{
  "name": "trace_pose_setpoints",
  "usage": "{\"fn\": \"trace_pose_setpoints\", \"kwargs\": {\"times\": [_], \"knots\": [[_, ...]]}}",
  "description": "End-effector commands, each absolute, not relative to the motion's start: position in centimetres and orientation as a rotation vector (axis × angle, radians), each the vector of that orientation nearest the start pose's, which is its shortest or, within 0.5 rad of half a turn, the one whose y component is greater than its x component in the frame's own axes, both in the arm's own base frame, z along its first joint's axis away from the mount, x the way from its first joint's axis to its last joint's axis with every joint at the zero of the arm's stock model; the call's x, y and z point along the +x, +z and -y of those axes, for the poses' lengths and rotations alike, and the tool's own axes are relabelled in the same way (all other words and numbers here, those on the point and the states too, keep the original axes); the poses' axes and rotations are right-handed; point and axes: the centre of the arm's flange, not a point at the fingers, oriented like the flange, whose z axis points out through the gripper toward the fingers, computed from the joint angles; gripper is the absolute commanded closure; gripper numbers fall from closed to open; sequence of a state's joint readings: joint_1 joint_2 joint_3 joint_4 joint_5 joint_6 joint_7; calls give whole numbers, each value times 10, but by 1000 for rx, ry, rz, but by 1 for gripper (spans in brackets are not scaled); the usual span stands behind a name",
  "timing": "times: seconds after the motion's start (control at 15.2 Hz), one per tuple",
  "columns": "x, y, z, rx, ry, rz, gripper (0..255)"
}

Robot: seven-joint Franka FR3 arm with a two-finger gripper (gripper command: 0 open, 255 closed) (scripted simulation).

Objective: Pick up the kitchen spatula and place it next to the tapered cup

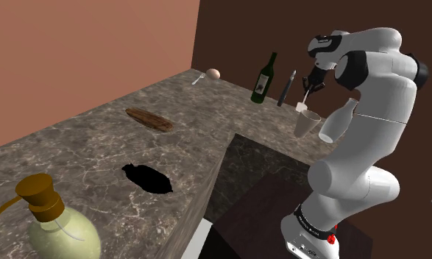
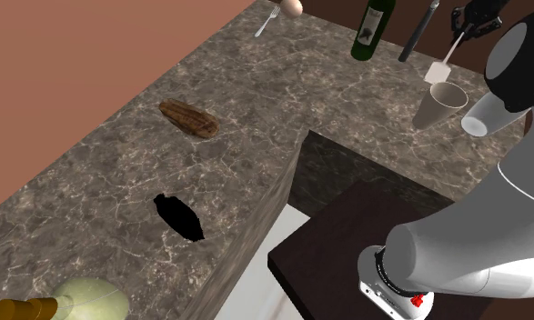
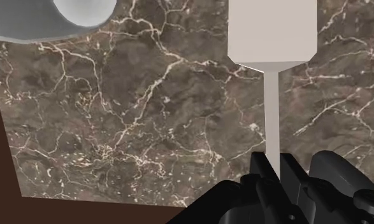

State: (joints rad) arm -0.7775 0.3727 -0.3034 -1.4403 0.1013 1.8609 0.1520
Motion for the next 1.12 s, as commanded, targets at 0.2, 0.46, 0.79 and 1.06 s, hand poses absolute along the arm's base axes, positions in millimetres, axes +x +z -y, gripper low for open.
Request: {"fn": "trace_pose_setpoints", "kwargs": {"times": [0.2, 0.46, 0.79, 1.06], "knots": [[351, 465, 578, -2591, -86, -1841, 255], [351, 444, 578, -2591, -86, -1841, 255], [351, 418, 578, -2591, -86, -1841, 255], [351, 397, 578, -2591, -86, -1841, 255]]}}
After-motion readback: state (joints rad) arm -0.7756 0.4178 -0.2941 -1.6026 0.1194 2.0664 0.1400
